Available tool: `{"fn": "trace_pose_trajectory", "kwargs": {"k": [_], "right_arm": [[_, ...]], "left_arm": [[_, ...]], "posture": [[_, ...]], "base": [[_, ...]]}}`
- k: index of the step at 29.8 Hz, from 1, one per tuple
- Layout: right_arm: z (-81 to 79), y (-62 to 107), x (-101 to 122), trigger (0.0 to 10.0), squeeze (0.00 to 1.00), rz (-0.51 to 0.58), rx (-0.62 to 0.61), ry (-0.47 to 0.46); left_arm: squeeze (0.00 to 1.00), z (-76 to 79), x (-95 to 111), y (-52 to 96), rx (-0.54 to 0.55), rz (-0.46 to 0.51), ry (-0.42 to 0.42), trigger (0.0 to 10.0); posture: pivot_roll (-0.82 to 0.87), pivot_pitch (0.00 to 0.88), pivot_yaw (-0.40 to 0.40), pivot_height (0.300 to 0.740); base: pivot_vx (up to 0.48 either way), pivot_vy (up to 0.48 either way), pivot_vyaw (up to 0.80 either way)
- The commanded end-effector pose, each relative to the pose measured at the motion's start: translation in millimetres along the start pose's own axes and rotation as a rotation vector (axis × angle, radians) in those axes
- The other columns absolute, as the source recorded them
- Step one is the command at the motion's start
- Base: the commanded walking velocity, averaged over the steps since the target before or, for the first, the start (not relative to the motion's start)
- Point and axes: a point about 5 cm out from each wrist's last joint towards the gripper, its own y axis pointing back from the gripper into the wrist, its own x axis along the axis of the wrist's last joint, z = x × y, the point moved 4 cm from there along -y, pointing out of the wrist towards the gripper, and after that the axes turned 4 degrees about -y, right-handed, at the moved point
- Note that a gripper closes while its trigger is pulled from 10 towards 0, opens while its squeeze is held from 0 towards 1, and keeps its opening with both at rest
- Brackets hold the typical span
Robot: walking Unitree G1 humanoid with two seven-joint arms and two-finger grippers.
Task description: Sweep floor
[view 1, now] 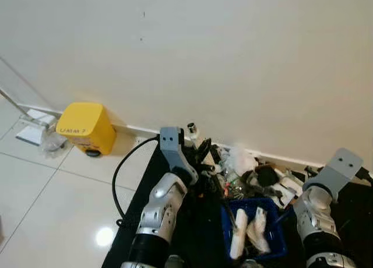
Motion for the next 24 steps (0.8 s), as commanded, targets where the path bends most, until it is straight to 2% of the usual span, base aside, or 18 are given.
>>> {"fn": "trace_pose_trajectory", "kwargs": {"k": [1,4,7,8,9,11,17,20,21,24], "right_arm": [[6.0,9.3,-36.1,10.0,0.0,-0.14,-0.017,0.015],[5.2,9.4,-36.2,10.0,0.0,-0.141,-0.015,0.015],[2.8,9.5,-36.2,10.0,0.0,-0.143,-0.009,0.014],[2.8,9.5,-36.2,10.0,0.0,-0.143,-0.009,0.014],[1.8,9.4,-36.3,10.0,0.0,-0.144,-0.006,0.013],[1.6,9.4,-36.3,10.0,0.0,-0.145,-0.005,0.013],[0.2,8.9,-35.4,10.0,0.0,-0.144,0.005,0.003],[-6.6,10.5,-37.7,10.0,0.0,-0.164,0.062,-0.004],[-6.6,10.5,-37.7,10.0,0.0,-0.164,0.062,-0.004],[-17.4,14.2,-37.5,10.0,0.0,-0.175,0.158,0.005]], "left_arm": [[0.0,14.4,11.1,-3.6,-0.041,0.057,0.082,10.0],[0.0,15.4,19.7,-4.7,-0.042,0.076,0.075,10.0],[0.0,13.8,36.4,-7.8,-0.039,0.111,0.025,10.0],[0.0,13.8,36.4,-7.8,-0.039,0.111,0.025,10.0],[0.0,9.5,46.7,-8.8,-0.031,0.131,-0.016,10.0],[0.0,8.4,48.7,-9.0,-0.029,0.134,-0.024,10.0],[0.0,-3.7,77.6,-2.1,-0.002,0.182,-0.056,10.0],[0.0,-17.5,89.2,4.7,0.072,0.168,-0.107,10.0],[0.0,-17.5,89.2,4.7,0.072,0.168,-0.107,10.0],[0.0,-43.2,97.9,16.4,0.219,0.097,-0.241,10.0]], "posture": [[-0.01,0.242,0.069,0.74],[-0.01,0.242,0.069,0.74],[0.0,0.238,0.066,0.74],[0.0,0.238,0.066,0.74],[0.0,0.236,0.064,0.74],[0.0,0.236,0.064,0.74],[0.0,0.23,0.065,0.74],[0.01,0.223,0.073,0.74],[0.01,0.223,0.073,0.74],[0.02,0.218,0.076,0.74]], "base": [[0.0,0.0,0.0],[0.0,0.0,0.0],[0.0,0.0,0.0],[0.0,0.0,0.0],[0.0,0.0,0.0],[0.0,0.0,0.0],[0.0,0.0,0.0],[0.0,0.0,0.0],[0.0,0.0,0.0],[0.0,0.0,0.0]]}}
